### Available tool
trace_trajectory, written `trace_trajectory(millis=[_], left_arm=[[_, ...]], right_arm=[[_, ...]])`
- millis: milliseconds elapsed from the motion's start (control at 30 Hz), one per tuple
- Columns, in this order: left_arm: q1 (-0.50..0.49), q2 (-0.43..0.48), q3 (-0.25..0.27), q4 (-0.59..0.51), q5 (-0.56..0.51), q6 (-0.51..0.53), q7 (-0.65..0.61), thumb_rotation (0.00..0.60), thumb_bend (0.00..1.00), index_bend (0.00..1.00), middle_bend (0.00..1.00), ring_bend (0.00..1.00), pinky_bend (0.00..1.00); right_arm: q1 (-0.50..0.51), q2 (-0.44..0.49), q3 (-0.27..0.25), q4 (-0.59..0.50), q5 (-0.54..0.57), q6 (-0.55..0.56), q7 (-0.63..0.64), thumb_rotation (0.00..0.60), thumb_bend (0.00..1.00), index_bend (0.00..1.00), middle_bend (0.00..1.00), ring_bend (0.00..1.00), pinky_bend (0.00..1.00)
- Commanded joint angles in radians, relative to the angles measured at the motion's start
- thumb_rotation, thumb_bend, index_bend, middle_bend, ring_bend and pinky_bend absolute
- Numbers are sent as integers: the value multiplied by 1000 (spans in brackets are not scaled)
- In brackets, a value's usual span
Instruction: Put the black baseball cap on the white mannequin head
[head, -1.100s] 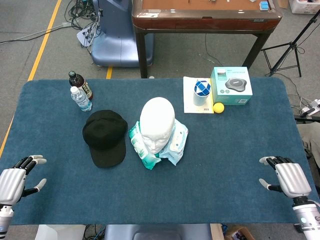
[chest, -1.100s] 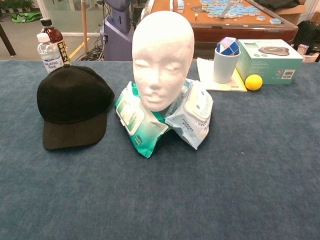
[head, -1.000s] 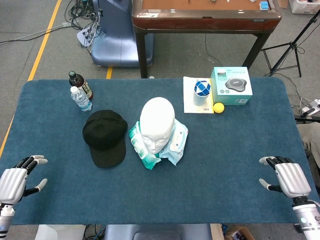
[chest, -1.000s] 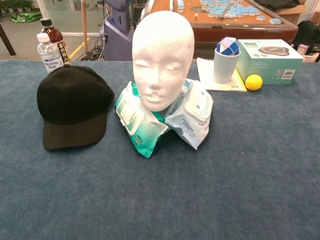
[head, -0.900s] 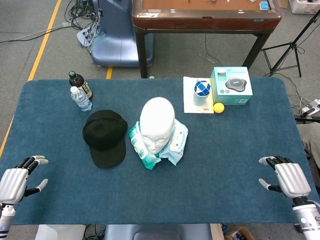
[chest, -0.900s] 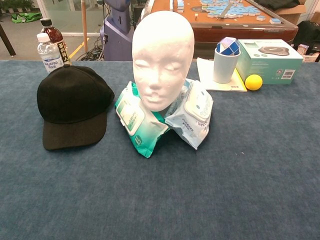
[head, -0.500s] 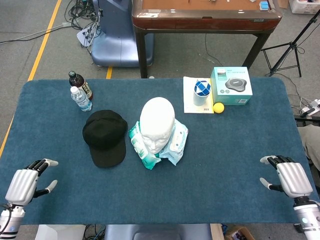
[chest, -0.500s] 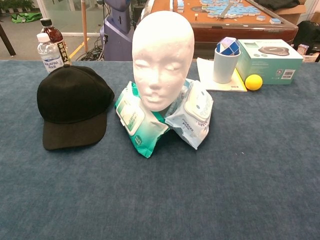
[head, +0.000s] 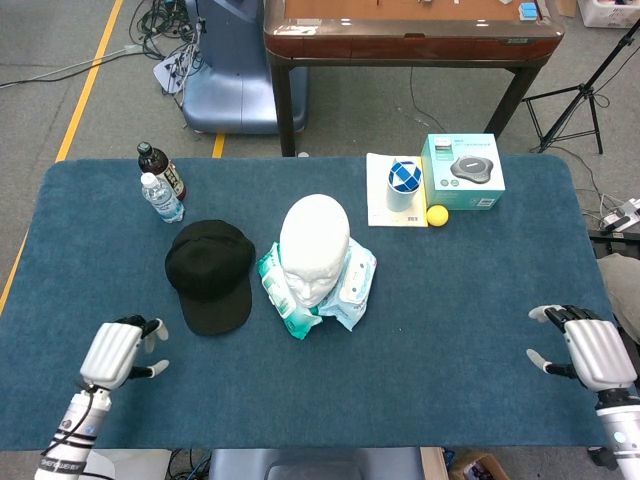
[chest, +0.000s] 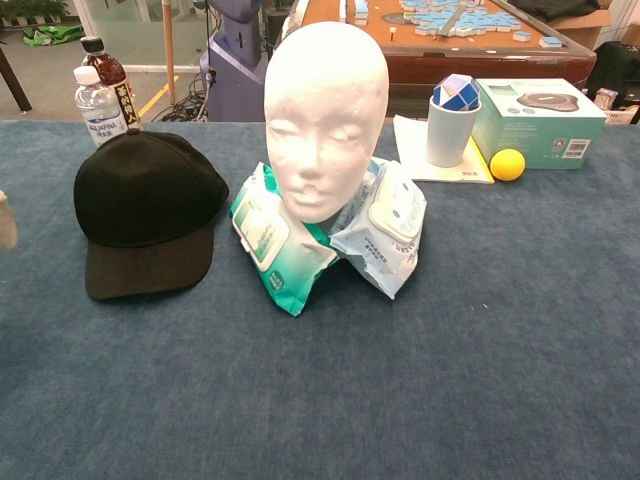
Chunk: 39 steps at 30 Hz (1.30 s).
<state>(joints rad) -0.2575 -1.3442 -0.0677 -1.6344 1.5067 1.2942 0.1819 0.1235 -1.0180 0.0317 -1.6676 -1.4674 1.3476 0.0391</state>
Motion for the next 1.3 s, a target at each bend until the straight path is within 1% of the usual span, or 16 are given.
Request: trace_trajectory(millis=[33, 300, 633, 967, 1300], left_arm=[[-34, -42, -19, -8, -43, -43, 42, 600, 70, 535, 711, 467, 513], [-88, -130, -44, 8, -113, -97, 125, 600, 64, 562, 746, 487, 513], [-134, -220, -70, 62, -182, -113, 209, 600, 64, 568, 751, 490, 513], [-153, -292, -74, 149, -220, -114, 197, 600, 64, 578, 764, 496, 513], [-166, -356, -90, 232, -260, -110, 176, 600, 64, 583, 771, 501, 513]], right_arm=[[-1, 4, 3, -1, 1, 3, 6, 600, 212, 370, 410, 325, 340], [-3, 10, 10, 3, 16, 4, 16, 600, 212, 370, 410, 325, 341], [-4, 14, 8, -1, 13, 2, 22, 600, 211, 370, 410, 325, 341], [-1, 14, 5, -2, 12, -7, 19, 600, 211, 370, 410, 325, 340], [1, 9, 6, 3, 16, -11, 19, 600, 211, 370, 419, 325, 341]])
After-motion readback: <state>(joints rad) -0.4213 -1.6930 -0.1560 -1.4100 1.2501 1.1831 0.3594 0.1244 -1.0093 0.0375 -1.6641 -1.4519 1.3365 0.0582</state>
